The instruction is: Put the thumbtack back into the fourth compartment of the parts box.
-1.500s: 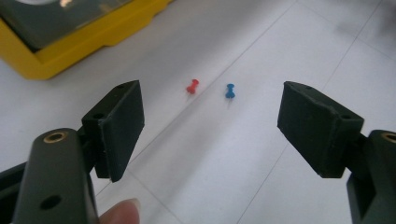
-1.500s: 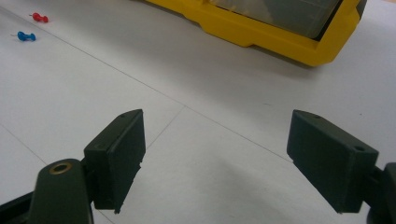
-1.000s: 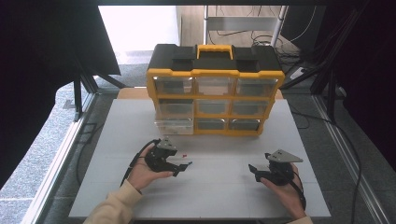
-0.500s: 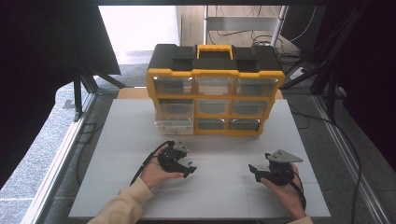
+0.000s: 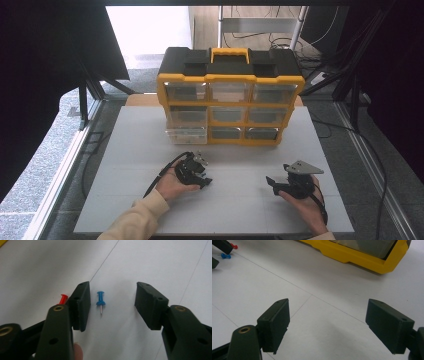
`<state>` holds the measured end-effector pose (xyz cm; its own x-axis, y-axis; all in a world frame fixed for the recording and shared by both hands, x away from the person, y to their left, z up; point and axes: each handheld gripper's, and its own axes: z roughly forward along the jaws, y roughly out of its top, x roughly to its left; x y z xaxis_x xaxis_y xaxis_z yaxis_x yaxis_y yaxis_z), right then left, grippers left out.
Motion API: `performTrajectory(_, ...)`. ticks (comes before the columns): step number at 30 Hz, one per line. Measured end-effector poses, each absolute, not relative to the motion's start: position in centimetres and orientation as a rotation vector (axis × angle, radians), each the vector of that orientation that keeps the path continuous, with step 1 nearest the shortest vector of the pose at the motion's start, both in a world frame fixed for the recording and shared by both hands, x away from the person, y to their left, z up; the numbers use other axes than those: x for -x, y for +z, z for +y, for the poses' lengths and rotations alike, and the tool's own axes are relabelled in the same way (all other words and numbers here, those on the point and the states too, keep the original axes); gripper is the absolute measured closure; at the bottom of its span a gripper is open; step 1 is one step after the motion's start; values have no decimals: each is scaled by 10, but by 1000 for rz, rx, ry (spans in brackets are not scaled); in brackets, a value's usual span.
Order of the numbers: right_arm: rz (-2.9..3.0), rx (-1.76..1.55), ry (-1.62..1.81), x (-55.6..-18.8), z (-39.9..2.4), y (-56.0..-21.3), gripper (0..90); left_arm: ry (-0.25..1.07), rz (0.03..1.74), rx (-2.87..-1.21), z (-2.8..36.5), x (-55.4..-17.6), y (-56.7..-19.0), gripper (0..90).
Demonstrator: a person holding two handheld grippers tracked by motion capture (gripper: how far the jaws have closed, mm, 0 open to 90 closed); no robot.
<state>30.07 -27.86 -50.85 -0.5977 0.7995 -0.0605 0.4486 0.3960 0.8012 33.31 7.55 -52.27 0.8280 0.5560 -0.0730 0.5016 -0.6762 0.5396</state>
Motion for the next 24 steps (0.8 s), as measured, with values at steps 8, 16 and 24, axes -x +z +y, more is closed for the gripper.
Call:
performTrajectory(8, 2218, -1070, 1068, -301, -278, -508, 200, 164, 790, -2469, 75, -334, -521, 607)
performTrajectory(16, 2217, -1068, 1066, -300, -278, -508, 200, 162, 800, -2465, 74, -335, -521, 781)
performTrajectory(24, 2224, -1065, 1075, -300, -278, -508, 201, 192, 797, -2463, 72, -332, -521, 829)
